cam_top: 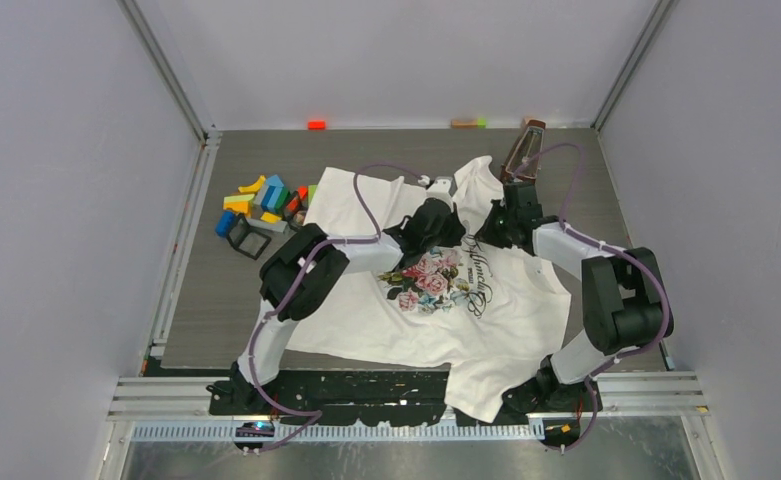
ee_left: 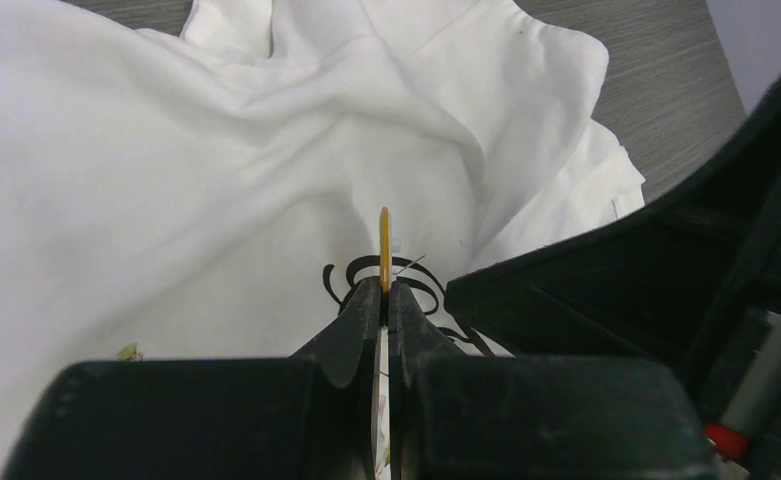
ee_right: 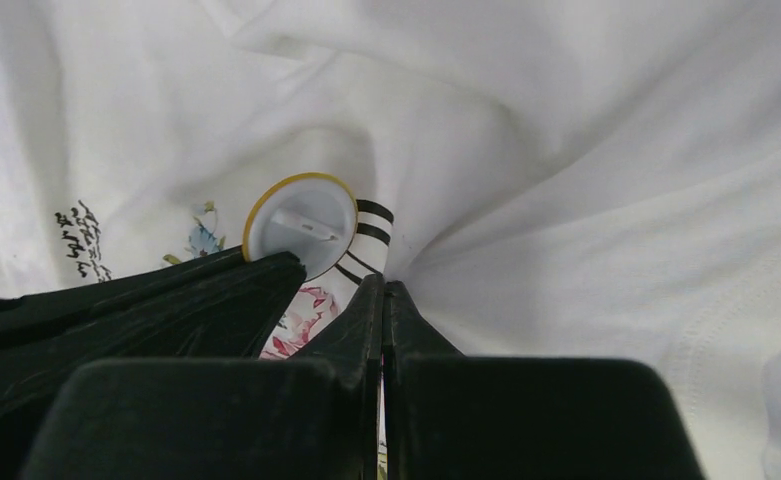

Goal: Pin the brooch onto the clothing

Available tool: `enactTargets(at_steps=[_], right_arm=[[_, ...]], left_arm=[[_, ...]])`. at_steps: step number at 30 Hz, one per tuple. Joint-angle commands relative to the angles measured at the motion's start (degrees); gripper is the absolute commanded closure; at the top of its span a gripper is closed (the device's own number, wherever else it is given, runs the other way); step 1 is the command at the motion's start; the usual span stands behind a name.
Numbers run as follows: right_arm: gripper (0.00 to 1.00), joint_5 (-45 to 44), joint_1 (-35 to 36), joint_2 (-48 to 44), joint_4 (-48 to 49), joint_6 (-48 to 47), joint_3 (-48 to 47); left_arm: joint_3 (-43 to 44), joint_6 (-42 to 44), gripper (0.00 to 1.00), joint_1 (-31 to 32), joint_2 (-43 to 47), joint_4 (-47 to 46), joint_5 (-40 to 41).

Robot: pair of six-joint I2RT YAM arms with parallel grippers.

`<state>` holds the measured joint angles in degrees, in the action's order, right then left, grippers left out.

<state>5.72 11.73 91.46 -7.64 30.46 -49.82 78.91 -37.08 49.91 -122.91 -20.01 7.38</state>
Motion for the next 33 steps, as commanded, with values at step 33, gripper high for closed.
enactTargets(at_steps=[33], right_arm=[[1.00, 8.83, -0.01, 1.76, 4.20, -5.83, -1.15]], left_arm=[[2.45, 0.17, 1.00, 1.51, -1.01, -0.87, -1.57]])
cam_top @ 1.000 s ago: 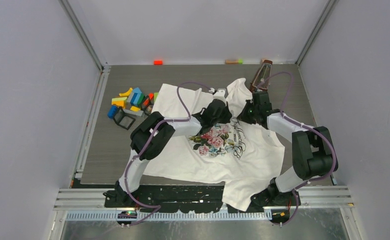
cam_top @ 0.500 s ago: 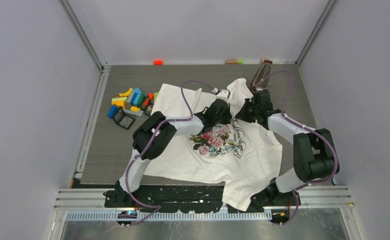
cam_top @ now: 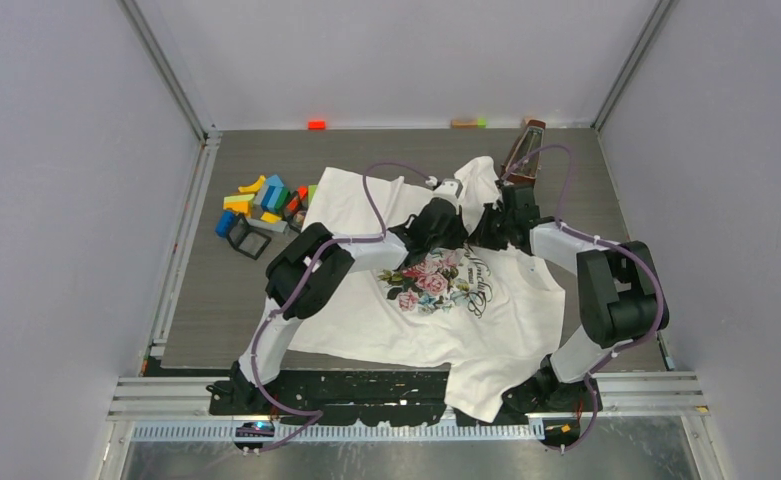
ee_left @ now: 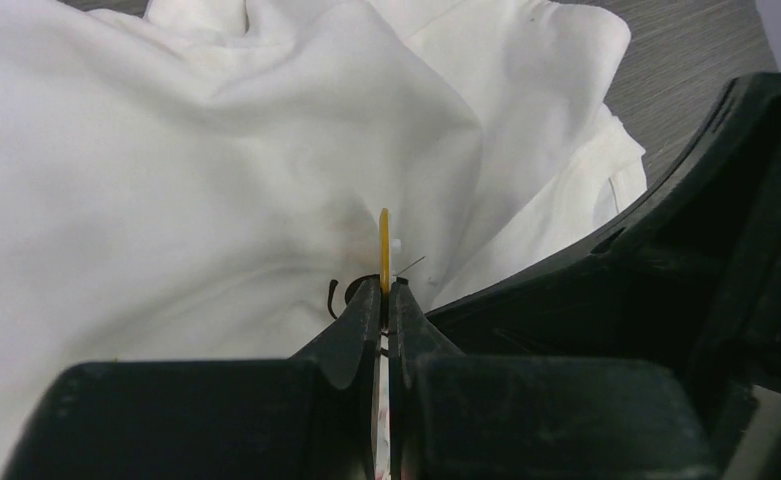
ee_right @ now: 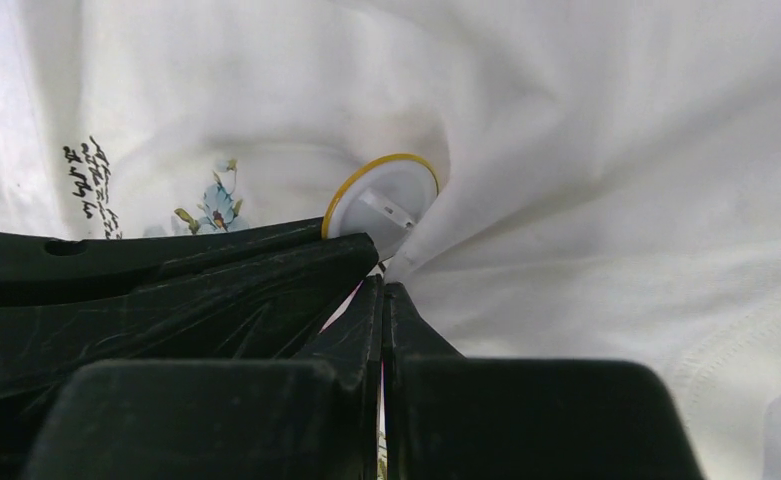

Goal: Pin the brooch onto the clothing

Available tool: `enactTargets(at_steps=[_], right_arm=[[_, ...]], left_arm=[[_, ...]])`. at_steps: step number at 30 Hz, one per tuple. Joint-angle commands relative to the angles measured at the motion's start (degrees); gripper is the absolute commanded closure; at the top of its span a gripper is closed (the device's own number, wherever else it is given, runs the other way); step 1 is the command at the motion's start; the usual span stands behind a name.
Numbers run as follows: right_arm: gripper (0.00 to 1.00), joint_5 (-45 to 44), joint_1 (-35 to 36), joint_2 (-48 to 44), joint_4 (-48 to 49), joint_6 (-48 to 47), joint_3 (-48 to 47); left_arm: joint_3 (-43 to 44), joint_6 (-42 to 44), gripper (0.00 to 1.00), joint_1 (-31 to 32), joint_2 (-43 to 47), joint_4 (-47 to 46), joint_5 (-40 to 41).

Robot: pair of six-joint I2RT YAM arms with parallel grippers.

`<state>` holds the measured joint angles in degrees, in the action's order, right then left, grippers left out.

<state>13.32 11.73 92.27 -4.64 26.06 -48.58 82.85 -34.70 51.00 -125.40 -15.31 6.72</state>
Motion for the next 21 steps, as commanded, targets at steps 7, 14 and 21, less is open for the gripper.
enactTargets(at_steps=[7, 14, 21], right_arm=[[1.00, 3.00, -0.04, 2.47, 1.76, -2.22, -2.41], [0.81, 4.15, -0.04, -0.66, -1.67, -2.77, -3.01], [0.48, -1.39, -0.12, -10.26, -7.33, -4.57, -3.22]], left_arm=[[-3.87, -7.13, 1.00, -0.28, 2.07, -10.51, -4.49], [-6.32, -11.63, 1.00, -2.26, 1.97, -14.70, -7.71], [-7.77, -12.70, 1.00, -3.34, 1.80, -16.68, -9.34]])
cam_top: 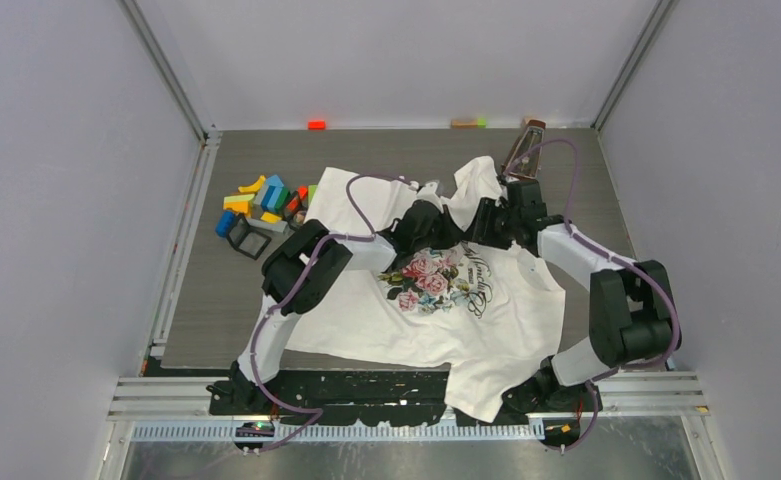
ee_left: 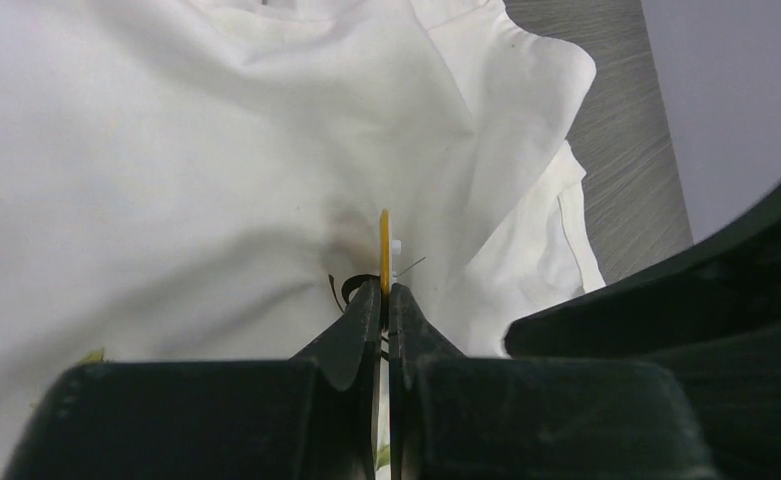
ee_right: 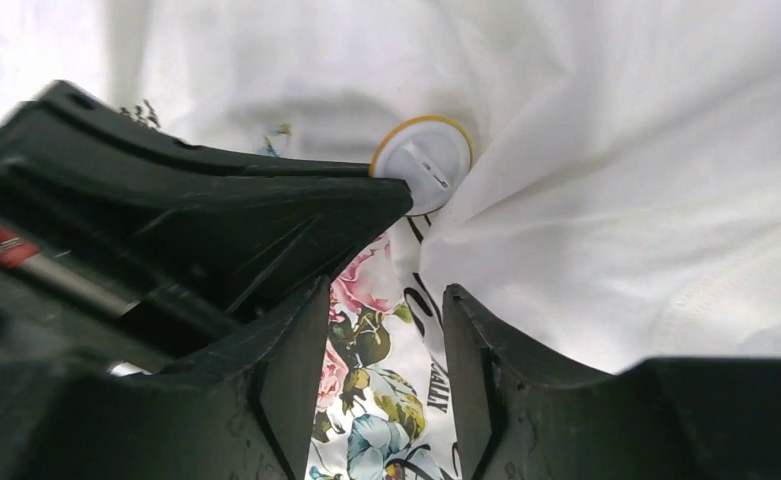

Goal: Pin the brooch onto the clothing

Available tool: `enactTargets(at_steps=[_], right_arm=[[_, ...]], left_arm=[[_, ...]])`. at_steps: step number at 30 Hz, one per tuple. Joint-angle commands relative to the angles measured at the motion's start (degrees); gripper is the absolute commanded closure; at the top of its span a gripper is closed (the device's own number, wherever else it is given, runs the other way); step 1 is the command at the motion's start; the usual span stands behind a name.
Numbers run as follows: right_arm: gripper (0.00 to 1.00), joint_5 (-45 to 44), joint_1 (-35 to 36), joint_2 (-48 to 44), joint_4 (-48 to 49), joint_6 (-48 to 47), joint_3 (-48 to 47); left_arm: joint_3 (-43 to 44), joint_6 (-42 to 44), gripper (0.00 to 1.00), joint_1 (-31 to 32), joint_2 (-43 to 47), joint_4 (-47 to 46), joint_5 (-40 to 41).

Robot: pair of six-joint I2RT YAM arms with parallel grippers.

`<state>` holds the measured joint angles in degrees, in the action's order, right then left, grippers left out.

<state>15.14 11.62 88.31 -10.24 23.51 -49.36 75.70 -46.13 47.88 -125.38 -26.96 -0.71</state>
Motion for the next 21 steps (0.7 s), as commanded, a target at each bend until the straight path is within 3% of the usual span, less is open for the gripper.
enactTargets(at_steps=[1, 13, 21], right_arm=[[0.47, -4.13, -0.01, -6.75, -1.94, -2.30, -2.08], [0.46, -5.92, -1.10, -3.40, 4.28, -0.64, 1.49], [0.56, -6.73, -4.02, 0.86, 9.74, 9.96, 1.83]], left_arm=[[-0.72, -1.32, 1.00, -0.30, 1.79, -5.33, -2.14], [-0.62, 0.89, 1.00, -0.33, 1.97, -3.24, -1.04], [-0.99, 1.92, 1.00, -0.33, 2.45, -0.35, 3.31]])
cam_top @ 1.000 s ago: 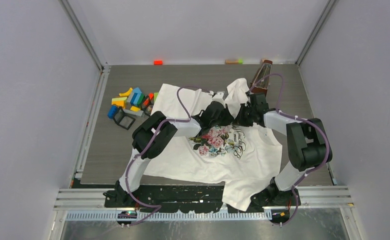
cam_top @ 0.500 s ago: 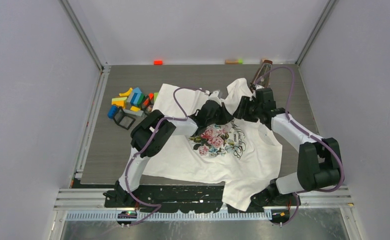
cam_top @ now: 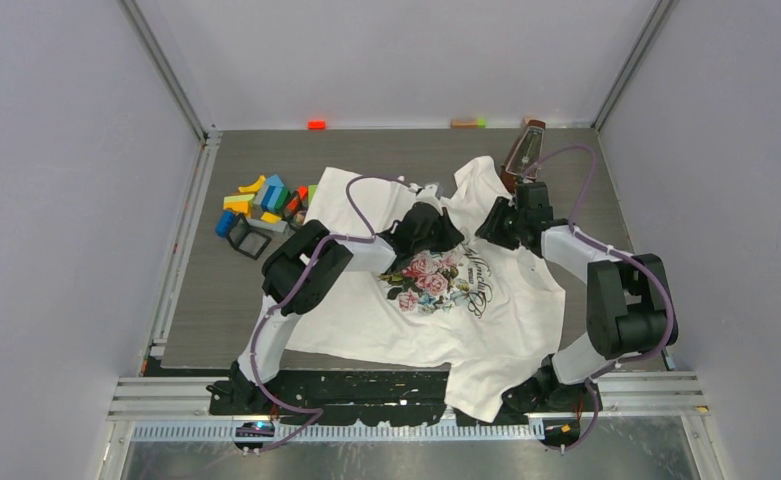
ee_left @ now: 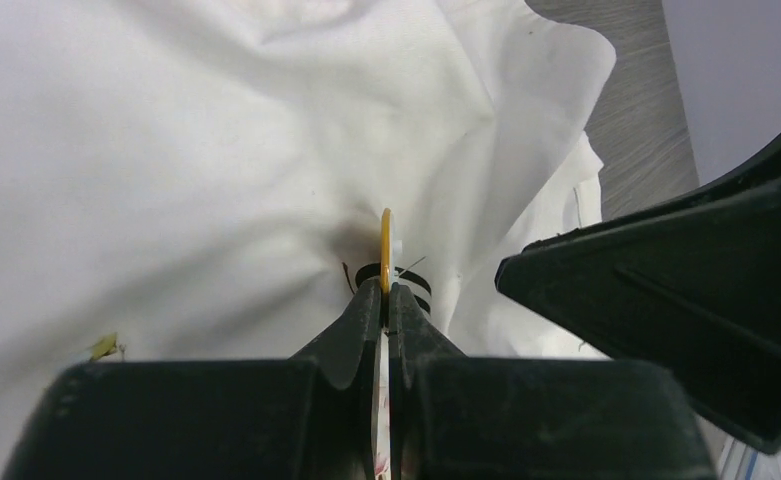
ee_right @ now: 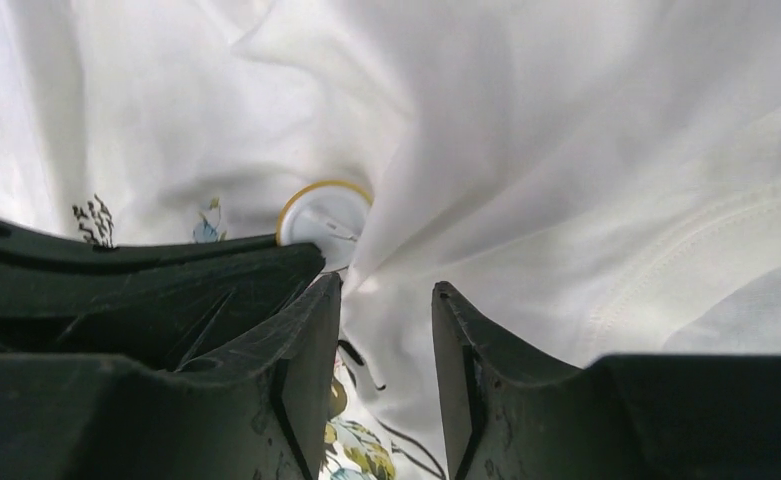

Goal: Pin the brooch onto the clothing

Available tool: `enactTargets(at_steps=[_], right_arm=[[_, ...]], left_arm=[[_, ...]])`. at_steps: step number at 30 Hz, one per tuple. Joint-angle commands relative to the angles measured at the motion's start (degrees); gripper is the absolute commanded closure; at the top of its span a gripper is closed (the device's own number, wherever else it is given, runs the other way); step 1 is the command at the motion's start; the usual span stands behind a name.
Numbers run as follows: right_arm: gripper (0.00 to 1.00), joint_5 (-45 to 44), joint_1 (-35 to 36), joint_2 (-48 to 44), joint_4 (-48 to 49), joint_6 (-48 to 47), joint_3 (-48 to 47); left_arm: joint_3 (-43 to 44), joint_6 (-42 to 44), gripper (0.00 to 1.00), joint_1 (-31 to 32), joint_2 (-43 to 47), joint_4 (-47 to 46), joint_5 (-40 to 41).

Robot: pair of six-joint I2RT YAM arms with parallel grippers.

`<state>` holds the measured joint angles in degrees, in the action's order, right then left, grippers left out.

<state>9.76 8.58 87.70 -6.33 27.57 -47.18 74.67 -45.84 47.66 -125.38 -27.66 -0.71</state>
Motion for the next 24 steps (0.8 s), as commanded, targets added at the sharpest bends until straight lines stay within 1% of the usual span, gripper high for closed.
enactTargets(at_steps=[1, 10, 14, 16, 18, 19, 21, 24], right_arm=[[0.57, -0.87, -0.96, 2.23, 6.86, 6.74, -0.57], [0.60, -0.43, -1.02, 5.75, 8.55, 7.94, -2.73], [0.64, -0.86, -1.02, 7.39, 8.53, 7.63, -3.97], [0.68, -0.51, -1.02, 8.12, 8.76, 7.59, -4.38], [0.80, -0.04, -1.02, 8.31, 8.87, 7.65, -4.75], [0.89, 0.16, -1.02, 8.25, 8.83, 7.62, -4.80], [0.98, 0.24, -1.02, 7.73, 8.87, 7.48, -4.76], [0.99, 0.34, -0.98, 6.42, 8.53, 6.98, -4.53]], left_arm=[[0.15, 1.76, 1.00, -0.11, 2.38, 0.47, 3.34], [1.44, 3.61, 1.00, -0.02, 2.07, 2.23, 3.54], [2.45, 4.61, 1.00, 0.23, 1.80, 3.29, 3.59], [3.02, 5.36, 1.00, 0.48, 1.60, 3.93, 3.64], [3.80, 6.14, 1.00, 0.73, 1.31, 4.77, 3.74], [4.12, 6.65, 1.00, 0.89, 1.12, 5.33, 3.89], [4.82, 7.62, 1.00, 1.24, 0.93, 6.34, 4.24], [6.21, 9.02, 1.00, 1.78, 0.68, 8.56, 4.90]])
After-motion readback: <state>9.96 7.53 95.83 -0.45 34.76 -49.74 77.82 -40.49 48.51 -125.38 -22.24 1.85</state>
